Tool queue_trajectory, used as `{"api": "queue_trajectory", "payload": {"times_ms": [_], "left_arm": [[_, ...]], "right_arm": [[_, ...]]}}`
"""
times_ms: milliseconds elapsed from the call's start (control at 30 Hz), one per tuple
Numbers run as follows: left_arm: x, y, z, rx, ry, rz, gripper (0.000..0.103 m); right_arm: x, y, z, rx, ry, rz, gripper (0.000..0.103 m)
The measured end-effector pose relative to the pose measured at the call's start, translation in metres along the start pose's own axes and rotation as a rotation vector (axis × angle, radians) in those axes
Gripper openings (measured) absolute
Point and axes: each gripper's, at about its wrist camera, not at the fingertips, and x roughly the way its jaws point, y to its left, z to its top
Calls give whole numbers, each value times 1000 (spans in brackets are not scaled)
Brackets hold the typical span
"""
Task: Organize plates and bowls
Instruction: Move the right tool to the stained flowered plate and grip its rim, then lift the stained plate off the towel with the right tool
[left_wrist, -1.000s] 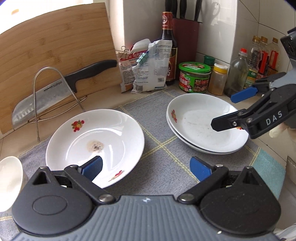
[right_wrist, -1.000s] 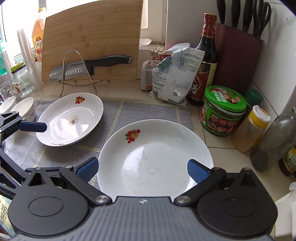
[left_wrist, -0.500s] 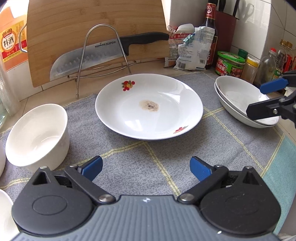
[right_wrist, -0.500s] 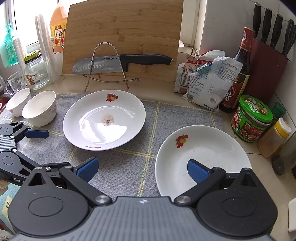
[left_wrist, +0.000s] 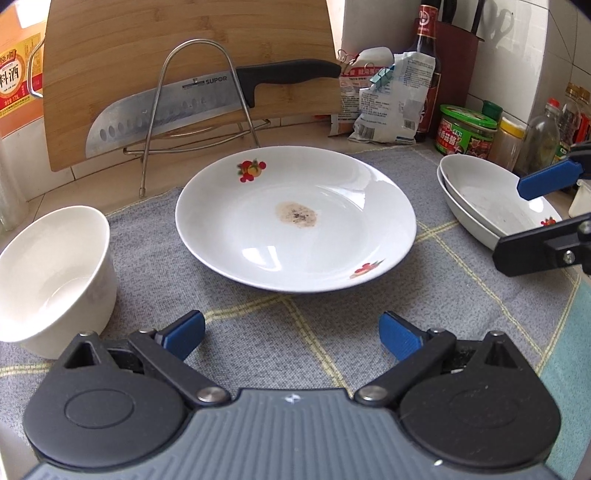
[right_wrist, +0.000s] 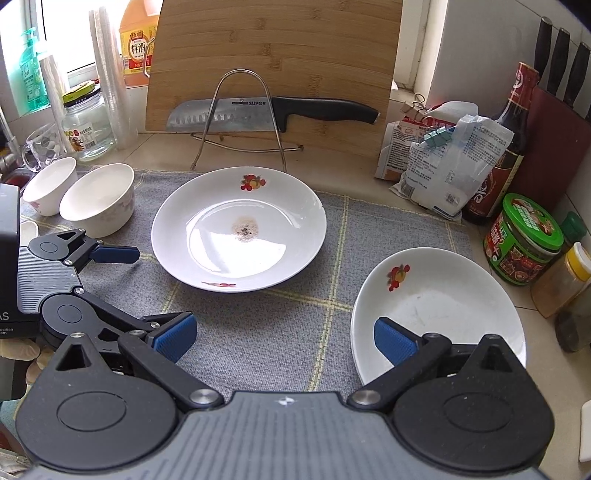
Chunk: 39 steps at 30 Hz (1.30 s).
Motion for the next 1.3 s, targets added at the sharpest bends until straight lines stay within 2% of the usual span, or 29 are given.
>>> {"api": "queue_trajectory", "payload": {"times_ms": [167,467,800,1300], "left_arm": [[9,-5,4,10,9,41,101],[20,-6,12,7,-11,55,103],[21,-5,9,18,-58,46,103],[19,-5,6,61,-71,-5,102]], "right_arm": [[15,-6,10,-26,3,51,103],[43,-25,33,-101,13,120,103],[82,-37,61,-152,39,195,103],[141,-56,100,-104,132,351,103]]}}
